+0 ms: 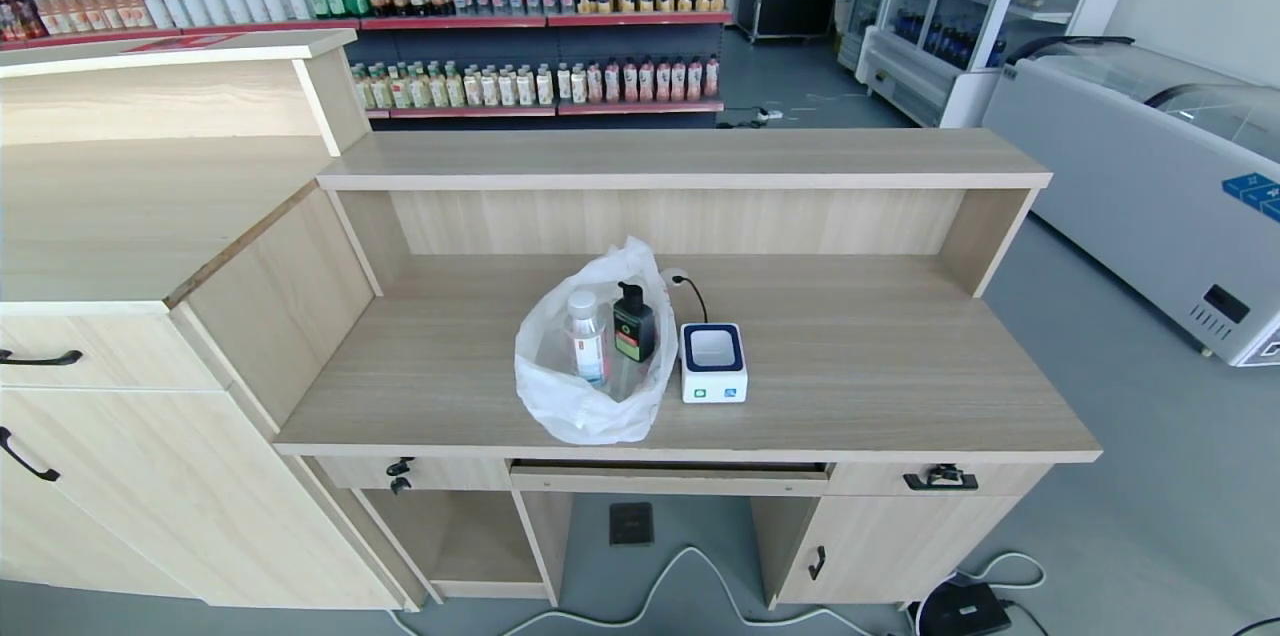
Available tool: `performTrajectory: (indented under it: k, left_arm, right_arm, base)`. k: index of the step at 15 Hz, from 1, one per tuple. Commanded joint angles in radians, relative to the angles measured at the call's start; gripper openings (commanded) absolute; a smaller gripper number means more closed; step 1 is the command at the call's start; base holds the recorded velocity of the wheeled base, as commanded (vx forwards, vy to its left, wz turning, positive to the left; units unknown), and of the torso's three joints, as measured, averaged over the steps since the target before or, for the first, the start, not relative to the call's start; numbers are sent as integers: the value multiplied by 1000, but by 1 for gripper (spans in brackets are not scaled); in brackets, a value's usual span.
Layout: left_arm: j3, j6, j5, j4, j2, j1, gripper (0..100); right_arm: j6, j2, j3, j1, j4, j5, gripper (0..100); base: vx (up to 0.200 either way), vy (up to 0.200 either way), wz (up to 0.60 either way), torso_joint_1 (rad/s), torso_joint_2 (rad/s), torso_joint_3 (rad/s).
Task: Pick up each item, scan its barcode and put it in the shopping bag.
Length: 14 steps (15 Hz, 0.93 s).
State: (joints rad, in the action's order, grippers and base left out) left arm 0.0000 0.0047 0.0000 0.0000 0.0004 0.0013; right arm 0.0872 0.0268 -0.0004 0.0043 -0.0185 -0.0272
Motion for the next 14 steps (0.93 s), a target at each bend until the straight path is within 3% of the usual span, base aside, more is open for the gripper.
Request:
performTrajectory:
  k: [1, 14]
  left_arm:
    - [0, 0, 0, 0, 0, 0, 100]
    - [0, 0, 0, 0, 0, 0, 100]
  right_arm:
    - [-11, -27, 0, 0, 2, 1, 100]
    - [-30, -27, 0, 0, 3, 0, 100]
  base:
    - [0, 0, 0, 0, 0, 0]
    - [0, 0, 0, 0, 0, 0]
